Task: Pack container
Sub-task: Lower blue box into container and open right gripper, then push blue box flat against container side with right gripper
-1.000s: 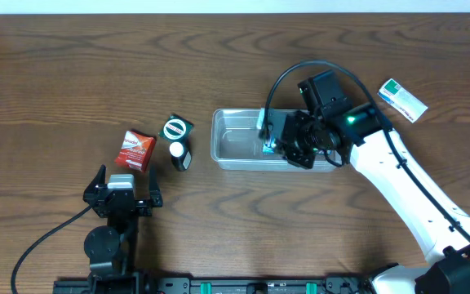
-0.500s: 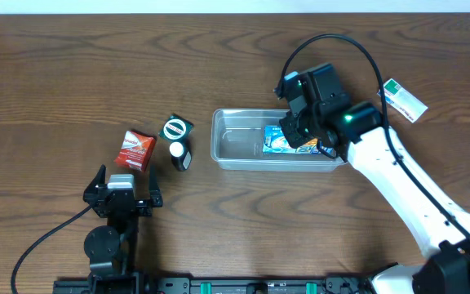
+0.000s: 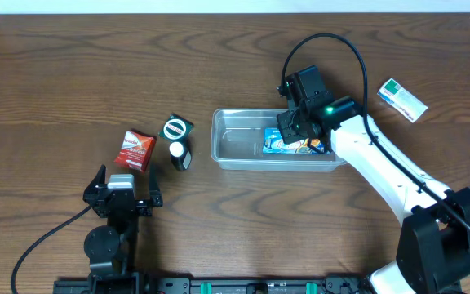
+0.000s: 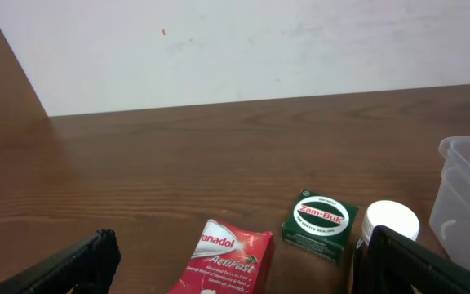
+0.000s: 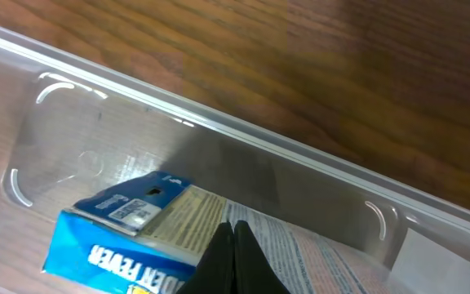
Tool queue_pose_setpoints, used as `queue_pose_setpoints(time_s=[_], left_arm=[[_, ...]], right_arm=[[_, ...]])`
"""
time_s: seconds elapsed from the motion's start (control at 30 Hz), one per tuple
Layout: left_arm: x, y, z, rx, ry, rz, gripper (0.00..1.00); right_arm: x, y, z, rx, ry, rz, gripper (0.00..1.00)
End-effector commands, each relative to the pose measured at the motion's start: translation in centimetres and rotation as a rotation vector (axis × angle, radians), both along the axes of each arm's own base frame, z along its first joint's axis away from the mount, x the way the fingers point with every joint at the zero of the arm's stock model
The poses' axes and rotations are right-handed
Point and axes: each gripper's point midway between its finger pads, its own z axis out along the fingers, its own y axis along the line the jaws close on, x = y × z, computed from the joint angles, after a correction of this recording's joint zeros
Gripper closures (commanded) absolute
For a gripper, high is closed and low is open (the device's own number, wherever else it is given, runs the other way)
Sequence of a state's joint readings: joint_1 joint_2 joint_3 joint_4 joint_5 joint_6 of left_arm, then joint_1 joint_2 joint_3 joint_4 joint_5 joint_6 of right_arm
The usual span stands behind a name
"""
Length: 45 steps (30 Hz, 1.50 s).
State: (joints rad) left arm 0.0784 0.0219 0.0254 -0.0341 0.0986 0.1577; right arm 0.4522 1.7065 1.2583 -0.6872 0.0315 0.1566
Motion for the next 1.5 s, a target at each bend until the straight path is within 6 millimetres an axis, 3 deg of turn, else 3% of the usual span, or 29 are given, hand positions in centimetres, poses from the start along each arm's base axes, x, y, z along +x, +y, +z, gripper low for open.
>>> queue_pose_setpoints(time_s=[0.0,0.43,0.83,1.47], left_arm=[[0.0,-0.2,-1.7,0.0,0.048,-0.013,0.02],[0.0,-0.2,-1.7,0.0,0.048,-0.013,0.02],[0.0,-0.2,-1.7,0.0,0.048,-0.013,0.02],[0.0,-0.2,-1.7,0.0,0.048,-0.013,0.02]], right_arm=[[-0.2,-0.2,-0.1,-0.007,0.004,-0.023,0.99],[-4.3,0.7,-0.6,0.064,0.182,0.026,0.99],[-6.0,1.5,4.1,0.179,0.136,0.051,0.99],[-6.4,0.7,1.8,0.116,0.2,0.035,0.99]])
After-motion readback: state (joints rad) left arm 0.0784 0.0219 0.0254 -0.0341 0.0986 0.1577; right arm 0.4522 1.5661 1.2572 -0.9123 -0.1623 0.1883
